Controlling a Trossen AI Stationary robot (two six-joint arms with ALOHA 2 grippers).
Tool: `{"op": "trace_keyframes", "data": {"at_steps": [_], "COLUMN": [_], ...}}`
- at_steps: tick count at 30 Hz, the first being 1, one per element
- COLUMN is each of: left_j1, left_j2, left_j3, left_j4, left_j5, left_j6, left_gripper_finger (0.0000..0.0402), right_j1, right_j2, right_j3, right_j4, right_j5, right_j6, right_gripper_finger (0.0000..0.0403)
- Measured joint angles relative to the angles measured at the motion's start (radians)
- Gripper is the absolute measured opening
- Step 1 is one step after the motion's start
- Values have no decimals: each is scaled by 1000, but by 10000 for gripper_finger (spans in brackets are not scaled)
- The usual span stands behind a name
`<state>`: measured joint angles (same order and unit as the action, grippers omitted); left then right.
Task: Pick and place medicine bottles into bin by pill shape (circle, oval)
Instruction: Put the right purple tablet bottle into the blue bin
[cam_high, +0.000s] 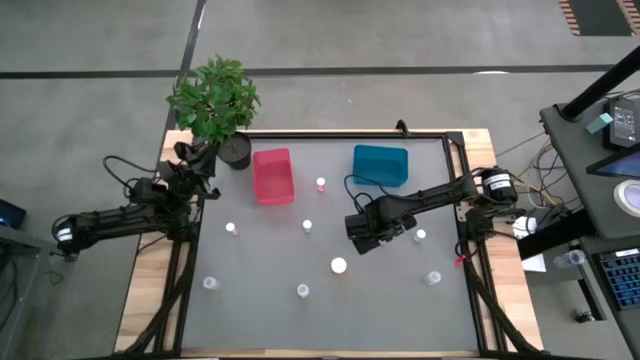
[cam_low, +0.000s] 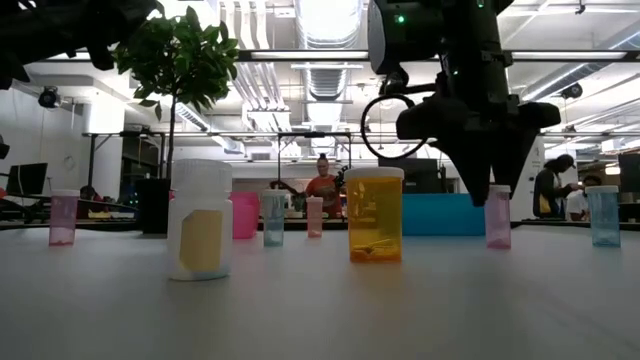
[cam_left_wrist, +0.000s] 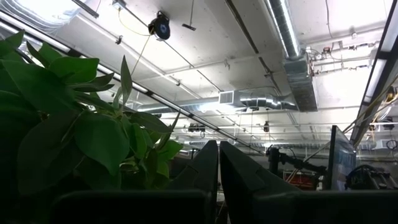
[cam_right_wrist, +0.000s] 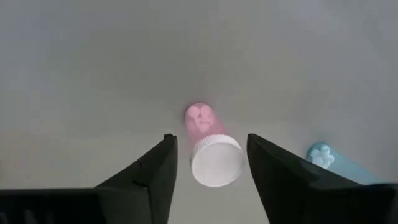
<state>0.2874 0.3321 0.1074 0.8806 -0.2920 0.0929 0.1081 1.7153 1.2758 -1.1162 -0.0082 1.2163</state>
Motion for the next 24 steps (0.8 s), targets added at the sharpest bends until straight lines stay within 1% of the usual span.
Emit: {"op": "trace_keyframes", "data": {"at_steps": [6,9,12,17,24], "left_j1": [0,0,0,0,0], "left_j2": [-1,-1,-1,-1,-1], "left_j3": [0,0,0,0,0], "left_j4": [0,0,0,0,2], "left_j5": [0,0,0,0,0], "left_j6": [0,0,0,0,1], "left_gripper_finger": [0,0,0,0,0], "right_j1": [0,0,0,-5,-67], "right_j2": [-6,-6,-6,-11,-41], "right_j3": [0,0,0,9,133], "right_j4": [0,1,0,-17,-118], "right_j5": [0,0,1,0,6], "right_j6": [1,-1,-2,-26,-119], "right_gripper_finger": [118,100,102,119,114]}}
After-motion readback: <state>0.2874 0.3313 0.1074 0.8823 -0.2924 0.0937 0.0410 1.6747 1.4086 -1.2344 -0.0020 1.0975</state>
